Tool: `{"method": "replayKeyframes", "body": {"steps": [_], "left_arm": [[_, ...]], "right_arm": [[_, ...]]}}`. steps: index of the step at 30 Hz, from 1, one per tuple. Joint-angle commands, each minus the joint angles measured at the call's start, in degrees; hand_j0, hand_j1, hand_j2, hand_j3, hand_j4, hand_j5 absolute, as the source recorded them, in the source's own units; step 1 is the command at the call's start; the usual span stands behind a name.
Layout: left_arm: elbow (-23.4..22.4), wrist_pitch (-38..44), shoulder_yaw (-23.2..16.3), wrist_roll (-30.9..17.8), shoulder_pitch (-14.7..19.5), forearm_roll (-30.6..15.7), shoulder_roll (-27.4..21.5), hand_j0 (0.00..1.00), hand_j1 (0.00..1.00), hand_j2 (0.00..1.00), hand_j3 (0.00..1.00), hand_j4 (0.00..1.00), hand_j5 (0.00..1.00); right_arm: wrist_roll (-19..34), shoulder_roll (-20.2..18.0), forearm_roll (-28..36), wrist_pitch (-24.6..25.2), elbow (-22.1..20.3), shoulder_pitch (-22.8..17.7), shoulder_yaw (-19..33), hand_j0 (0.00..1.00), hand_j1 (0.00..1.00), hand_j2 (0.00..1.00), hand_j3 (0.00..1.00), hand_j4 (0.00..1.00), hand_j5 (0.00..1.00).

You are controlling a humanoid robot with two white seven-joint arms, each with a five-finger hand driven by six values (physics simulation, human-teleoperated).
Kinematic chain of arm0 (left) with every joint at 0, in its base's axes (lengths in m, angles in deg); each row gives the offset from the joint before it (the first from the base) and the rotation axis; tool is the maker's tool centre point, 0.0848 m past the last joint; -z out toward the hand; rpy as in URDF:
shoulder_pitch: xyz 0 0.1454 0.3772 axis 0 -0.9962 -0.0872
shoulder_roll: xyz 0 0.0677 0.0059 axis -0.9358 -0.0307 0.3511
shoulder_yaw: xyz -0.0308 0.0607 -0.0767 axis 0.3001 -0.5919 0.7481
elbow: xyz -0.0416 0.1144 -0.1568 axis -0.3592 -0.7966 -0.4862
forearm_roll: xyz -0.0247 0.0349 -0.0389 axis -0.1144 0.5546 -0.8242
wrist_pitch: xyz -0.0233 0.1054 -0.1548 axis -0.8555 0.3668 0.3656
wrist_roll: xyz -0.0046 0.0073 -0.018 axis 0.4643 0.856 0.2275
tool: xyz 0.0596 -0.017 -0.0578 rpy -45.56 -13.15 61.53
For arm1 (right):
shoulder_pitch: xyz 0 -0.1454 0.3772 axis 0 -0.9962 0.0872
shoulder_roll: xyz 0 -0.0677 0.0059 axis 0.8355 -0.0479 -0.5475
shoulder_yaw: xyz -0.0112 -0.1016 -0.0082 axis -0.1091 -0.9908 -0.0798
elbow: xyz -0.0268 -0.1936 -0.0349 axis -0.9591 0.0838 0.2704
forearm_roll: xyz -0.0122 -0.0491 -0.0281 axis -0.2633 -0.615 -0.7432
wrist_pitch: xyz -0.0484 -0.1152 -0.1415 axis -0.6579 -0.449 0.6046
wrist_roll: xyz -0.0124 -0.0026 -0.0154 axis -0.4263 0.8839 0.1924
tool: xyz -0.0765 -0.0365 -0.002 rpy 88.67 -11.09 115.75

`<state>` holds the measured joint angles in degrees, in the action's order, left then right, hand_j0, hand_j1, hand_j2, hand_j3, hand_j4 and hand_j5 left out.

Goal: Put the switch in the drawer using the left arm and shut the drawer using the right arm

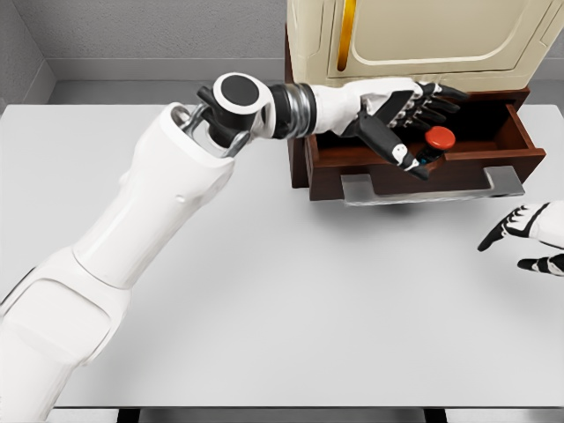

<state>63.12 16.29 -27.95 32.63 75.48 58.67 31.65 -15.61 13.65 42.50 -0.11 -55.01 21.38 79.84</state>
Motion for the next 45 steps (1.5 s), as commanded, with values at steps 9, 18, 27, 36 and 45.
{"method": "replayKeyframes", "body": {"steps": [9,18,27,36,45], "left_arm": [[-3.5,-0.2,-1.2,0.0,-0.1,0.6,0.0,1.0,1.0,1.0,1.0,1.0,1.0],[3.7,0.5,-0.5,0.0,-0.7,-3.7,0.0,1.0,1.0,1.0,1.0,1.0,1.0],[5.9,0.5,-0.1,0.0,-0.5,-6.8,-2.4,1.0,1.0,1.0,1.0,1.0,1.0],[-0.7,0.3,-0.4,0.0,-0.1,-6.5,0.0,1.0,1.0,1.0,1.0,1.0,1.0],[-2.7,0.3,0.0,0.0,-0.2,-6.6,0.0,1.0,1.0,1.0,1.0,1.0,1.0]], "right_arm": [[0.0,-0.1,0.4,0.2,0.0,0.0,0.1,0.69,0.69,0.69,0.69,0.69,0.69],[0.0,-0.1,0.3,0.2,0.0,0.0,0.1,0.7,0.7,0.7,0.7,0.7,0.7],[0.0,-0.1,0.3,0.2,0.0,0.0,0.1,0.71,0.71,0.71,0.71,0.71,0.71],[0.0,0.0,0.3,0.2,0.0,0.0,0.0,0.72,0.72,0.72,0.72,0.72,0.72],[0.0,0.0,0.3,0.2,0.0,0.0,0.0,0.72,0.72,0.72,0.72,0.72,0.72]]}}
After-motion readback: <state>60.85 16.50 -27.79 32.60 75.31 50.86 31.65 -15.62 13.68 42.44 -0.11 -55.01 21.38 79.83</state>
